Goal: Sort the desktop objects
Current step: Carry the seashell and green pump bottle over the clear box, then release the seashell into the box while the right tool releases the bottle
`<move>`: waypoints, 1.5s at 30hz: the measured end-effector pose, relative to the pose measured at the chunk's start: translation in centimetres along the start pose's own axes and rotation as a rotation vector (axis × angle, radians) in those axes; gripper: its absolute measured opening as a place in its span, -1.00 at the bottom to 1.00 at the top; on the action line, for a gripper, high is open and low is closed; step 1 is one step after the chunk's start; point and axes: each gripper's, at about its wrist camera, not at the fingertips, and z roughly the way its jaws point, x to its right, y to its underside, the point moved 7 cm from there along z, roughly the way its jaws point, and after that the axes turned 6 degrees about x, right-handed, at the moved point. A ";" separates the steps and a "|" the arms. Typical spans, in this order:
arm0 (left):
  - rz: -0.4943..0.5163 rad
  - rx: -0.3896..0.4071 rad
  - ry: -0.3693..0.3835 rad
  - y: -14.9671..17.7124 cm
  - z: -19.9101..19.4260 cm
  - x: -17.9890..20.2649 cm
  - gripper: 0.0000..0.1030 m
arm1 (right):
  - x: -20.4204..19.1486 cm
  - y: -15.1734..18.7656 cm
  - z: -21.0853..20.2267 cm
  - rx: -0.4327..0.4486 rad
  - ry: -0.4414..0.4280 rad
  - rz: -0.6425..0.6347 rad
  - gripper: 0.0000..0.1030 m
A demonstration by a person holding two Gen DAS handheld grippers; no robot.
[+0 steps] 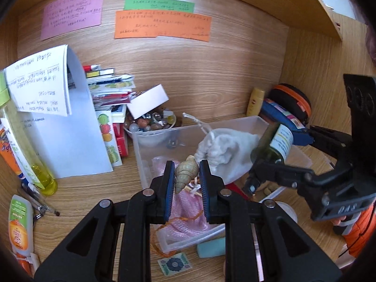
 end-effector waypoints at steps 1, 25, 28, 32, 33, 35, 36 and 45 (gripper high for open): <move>-0.004 0.000 -0.005 0.0 0.0 -0.2 -0.61 | -0.1 0.2 0.1 -0.003 0.007 -0.011 0.41; 0.025 -0.019 -0.056 1.0 0.7 -0.5 -0.61 | -1.5 1.6 1.4 -0.030 0.074 -0.135 0.42; 0.028 -0.022 -0.060 1.1 0.8 -0.5 -0.60 | -1.4 1.6 1.4 -0.036 0.074 -0.132 0.42; 0.036 -0.016 -0.072 1.0 0.7 -0.5 -0.36 | -1.0 1.4 1.0 -0.031 0.074 -0.119 0.43; 0.040 -0.006 -0.076 0.9 0.5 -0.4 -0.22 | -0.9 1.3 0.8 -0.027 0.069 -0.113 0.43; 0.047 0.017 -0.076 0.6 0.0 -0.3 -0.11 | -0.6 0.8 0.3 -0.014 0.061 -0.097 0.46; 0.050 0.027 -0.079 0.4 -0.2 -0.3 -0.04 | -0.4 0.6 -0.1 -0.001 0.070 -0.089 0.49; 0.056 0.064 -0.091 0.2 -2.1 0.1 0.33 | -0.4 0.0 -0.6 0.019 0.092 -0.096 0.64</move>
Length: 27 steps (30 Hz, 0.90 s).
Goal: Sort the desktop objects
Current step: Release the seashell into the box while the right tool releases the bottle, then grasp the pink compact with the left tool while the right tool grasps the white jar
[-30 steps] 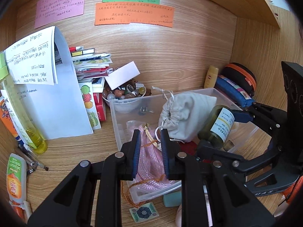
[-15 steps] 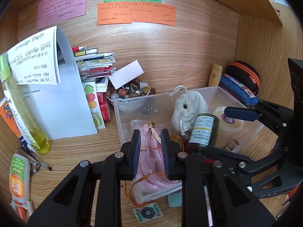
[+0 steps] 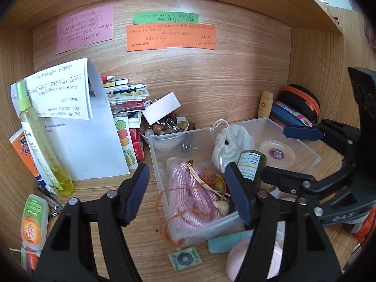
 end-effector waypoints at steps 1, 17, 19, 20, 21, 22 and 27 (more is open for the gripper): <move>-0.002 0.003 0.001 0.0 -0.3 0.0 0.36 | 0.0 -0.1 -0.1 0.001 -0.001 -0.002 0.64; -0.003 -0.056 0.144 3.1 -4.7 2.5 0.68 | 0.4 4.0 -5.8 -0.034 -0.036 0.011 0.64; 0.011 -0.084 0.156 3.9 -4.7 3.4 0.68 | 0.9 5.1 -6.2 -0.054 -0.025 0.014 0.64; 0.021 -0.103 0.161 4.5 -4.5 4.0 0.68 | 1.0 5.6 -6.2 -0.067 -0.029 0.016 0.64; 0.029 -0.120 0.162 4.9 -4.4 4.4 0.68 | 1.1 6.2 -6.2 -0.084 -0.039 0.022 0.64; 0.036 -0.138 0.166 5.4 -4.2 4.9 0.68 | 1.2 6.7 -6.2 -0.098 -0.049 0.028 0.64; 0.059 -0.213 0.173 7.5 -3.1 6.9 0.68 | 1.4 9.0 -5.1 -0.163 -0.068 0.038 0.64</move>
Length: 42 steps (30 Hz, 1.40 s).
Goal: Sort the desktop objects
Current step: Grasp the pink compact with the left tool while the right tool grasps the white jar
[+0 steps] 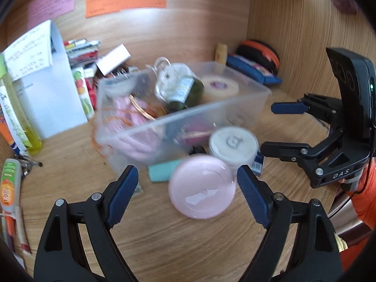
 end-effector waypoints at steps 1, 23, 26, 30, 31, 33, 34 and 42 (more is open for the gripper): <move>0.005 -0.009 0.003 0.2 0.2 0.3 0.68 | 0.0 0.2 0.2 -0.010 -0.015 0.009 0.64; -0.079 -0.115 0.057 1.2 2.7 -0.6 0.34 | -2.7 1.0 4.3 -0.116 -0.097 -0.049 0.42; -0.087 -0.092 0.077 1.1 2.3 -0.7 0.34 | -2.8 1.1 5.1 -0.134 -0.097 -0.049 0.20; -0.088 -0.088 0.093 1.1 2.4 -0.7 0.25 | -3.1 0.9 5.3 -0.136 -0.100 -0.057 0.20; -0.089 -0.085 0.094 1.1 2.3 -0.7 0.24 | -3.1 0.9 5.4 -0.136 -0.100 -0.059 0.20; -0.104 -0.082 0.101 1.2 2.3 -0.9 0.22 | -3.2 0.8 5.5 -0.138 -0.100 -0.054 0.20; -0.112 -0.083 0.107 1.3 2.2 -1.0 0.22 | -3.2 0.7 5.5 -0.135 -0.100 -0.052 0.20; -0.127 -0.046 0.109 1.2 1.8 -1.3 0.22 | -3.4 -0.2 4.5 -0.082 -0.098 -0.026 0.20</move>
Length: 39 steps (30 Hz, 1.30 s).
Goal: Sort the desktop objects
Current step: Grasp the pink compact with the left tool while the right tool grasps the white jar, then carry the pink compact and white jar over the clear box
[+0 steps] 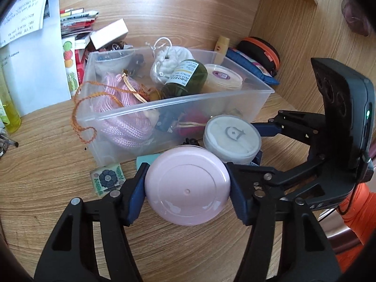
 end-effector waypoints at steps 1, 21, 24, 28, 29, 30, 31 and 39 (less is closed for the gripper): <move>-0.001 0.002 -0.002 -0.1 0.0 0.0 0.22 | 0.1 -0.1 -0.2 0.004 0.002 0.005 0.20; -0.008 0.145 -0.171 -5.2 -4.9 -1.8 0.22 | 4.5 -0.2 -6.6 0.149 -0.011 0.124 0.19; -0.011 0.168 -0.182 -5.9 -5.3 -1.8 0.22 | 5.2 -0.1 -7.4 0.167 -0.010 0.140 0.19; -0.007 0.170 -0.196 -6.8 -5.1 -2.1 0.22 | 6.2 -0.2 -8.5 0.187 0.010 0.164 0.19; -0.004 0.169 -0.202 -7.1 -5.0 -2.2 0.22 | 6.6 -0.3 -8.8 0.191 0.015 0.169 0.19; 0.001 0.168 -0.207 -7.5 -4.9 -2.3 0.22 | 6.9 -0.5 -9.0 0.195 0.023 0.176 0.19; 0.006 0.167 -0.208 -7.9 -4.7 -2.4 0.22 | 7.3 -0.6 -9.3 0.199 0.033 0.179 0.19; 0.002 0.185 -0.207 -9.7 -3.0 -3.6 0.22 | 9.2 -3.1 -9.6 0.208 0.092 0.182 0.19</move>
